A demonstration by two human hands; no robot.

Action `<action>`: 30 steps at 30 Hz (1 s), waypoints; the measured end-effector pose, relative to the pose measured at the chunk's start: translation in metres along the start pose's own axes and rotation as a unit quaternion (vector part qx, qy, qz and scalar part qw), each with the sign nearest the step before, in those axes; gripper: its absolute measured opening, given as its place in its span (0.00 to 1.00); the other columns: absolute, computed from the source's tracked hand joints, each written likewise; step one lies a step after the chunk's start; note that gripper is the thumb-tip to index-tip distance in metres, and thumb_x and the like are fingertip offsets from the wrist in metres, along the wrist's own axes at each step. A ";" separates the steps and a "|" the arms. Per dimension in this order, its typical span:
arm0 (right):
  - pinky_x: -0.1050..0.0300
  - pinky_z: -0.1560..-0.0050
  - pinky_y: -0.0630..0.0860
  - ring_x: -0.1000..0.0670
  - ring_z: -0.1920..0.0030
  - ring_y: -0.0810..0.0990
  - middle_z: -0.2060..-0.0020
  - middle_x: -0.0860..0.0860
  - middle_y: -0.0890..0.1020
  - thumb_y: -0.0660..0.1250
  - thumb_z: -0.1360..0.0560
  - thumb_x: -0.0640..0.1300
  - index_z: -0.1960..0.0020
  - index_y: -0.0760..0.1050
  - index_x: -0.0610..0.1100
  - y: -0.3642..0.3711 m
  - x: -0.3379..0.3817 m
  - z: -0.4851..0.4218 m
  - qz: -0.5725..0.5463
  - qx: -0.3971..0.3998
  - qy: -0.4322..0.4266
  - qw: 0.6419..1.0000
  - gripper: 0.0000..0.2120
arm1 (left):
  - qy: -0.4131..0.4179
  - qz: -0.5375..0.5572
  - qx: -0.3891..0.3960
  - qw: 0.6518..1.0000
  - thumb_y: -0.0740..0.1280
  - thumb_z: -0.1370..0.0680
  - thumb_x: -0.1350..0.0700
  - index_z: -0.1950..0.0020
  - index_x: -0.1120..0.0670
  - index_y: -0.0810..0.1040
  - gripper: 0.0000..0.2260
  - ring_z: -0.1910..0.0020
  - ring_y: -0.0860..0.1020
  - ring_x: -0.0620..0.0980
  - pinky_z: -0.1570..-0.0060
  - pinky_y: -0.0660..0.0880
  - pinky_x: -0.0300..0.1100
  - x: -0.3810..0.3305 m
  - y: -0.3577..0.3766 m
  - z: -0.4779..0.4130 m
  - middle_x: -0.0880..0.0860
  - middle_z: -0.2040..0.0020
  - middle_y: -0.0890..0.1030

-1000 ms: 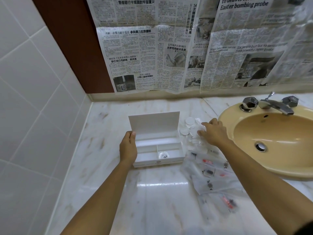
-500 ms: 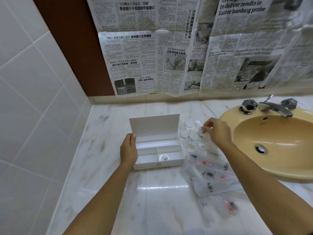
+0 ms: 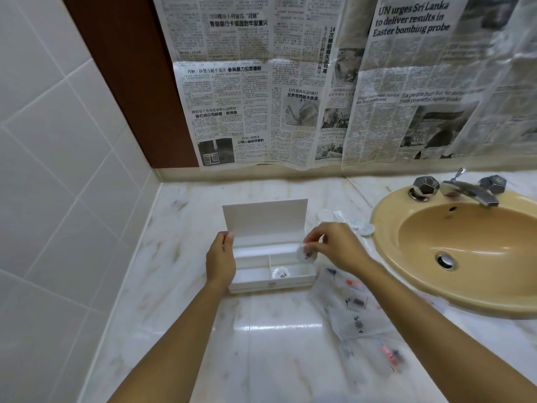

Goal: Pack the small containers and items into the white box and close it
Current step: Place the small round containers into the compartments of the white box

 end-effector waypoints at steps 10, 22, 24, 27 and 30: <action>0.53 0.62 0.67 0.47 0.57 0.71 0.59 0.52 0.73 0.78 0.35 0.45 0.63 0.85 0.53 0.053 0.010 0.004 0.294 -0.003 -0.077 0.953 0.04 | 0.003 -0.009 -0.001 1.000 0.54 0.15 0.47 0.49 0.53 0.75 0.14 0.62 0.72 0.47 0.60 0.70 0.39 -0.001 0.000 0.000 0.50 0.58 0.78; 0.51 0.55 0.72 0.49 0.60 0.78 0.61 0.52 0.78 0.67 0.25 0.45 0.56 0.81 0.48 0.000 -0.011 0.000 0.088 -0.103 -0.002 0.991 0.05 | -0.002 -0.005 -0.002 1.000 0.55 0.15 0.47 0.47 0.52 0.75 0.13 0.58 0.75 0.47 0.57 0.71 0.37 0.001 0.000 -0.001 0.49 0.55 0.79; 0.54 0.57 0.70 0.48 0.58 0.79 0.60 0.51 0.79 0.65 0.25 0.44 0.55 0.80 0.47 -0.017 -0.031 -0.006 0.062 -0.143 0.042 0.987 0.05 | -0.001 -0.003 -0.001 1.000 0.55 0.15 0.47 0.47 0.52 0.75 0.13 0.57 0.75 0.48 0.57 0.71 0.38 0.002 0.000 -0.001 0.50 0.54 0.80; 0.51 0.50 0.71 0.46 0.48 0.78 0.50 0.48 0.78 0.64 0.23 0.44 0.43 0.80 0.50 -0.029 -0.066 -0.017 0.127 -0.132 0.101 0.978 0.11 | -0.005 0.000 0.001 1.000 0.55 0.15 0.46 0.48 0.52 0.75 0.14 0.57 0.76 0.50 0.56 0.73 0.42 0.004 0.001 -0.002 0.51 0.54 0.80; 0.47 0.41 0.66 0.43 0.39 0.70 0.40 0.46 0.72 0.62 0.20 0.48 0.30 0.71 0.54 -0.021 -0.095 -0.026 0.229 -0.036 0.151 0.961 0.19 | -0.005 0.000 0.000 1.000 0.55 0.15 0.47 0.48 0.52 0.75 0.13 0.58 0.75 0.48 0.57 0.72 0.41 0.003 0.001 -0.002 0.51 0.55 0.79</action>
Point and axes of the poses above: each hand's wrist, its own z-axis away from the middle knuckle, its own y-axis out of the palm, x = y × z, the point moved 6 cm from there along -z, towards the middle knuckle
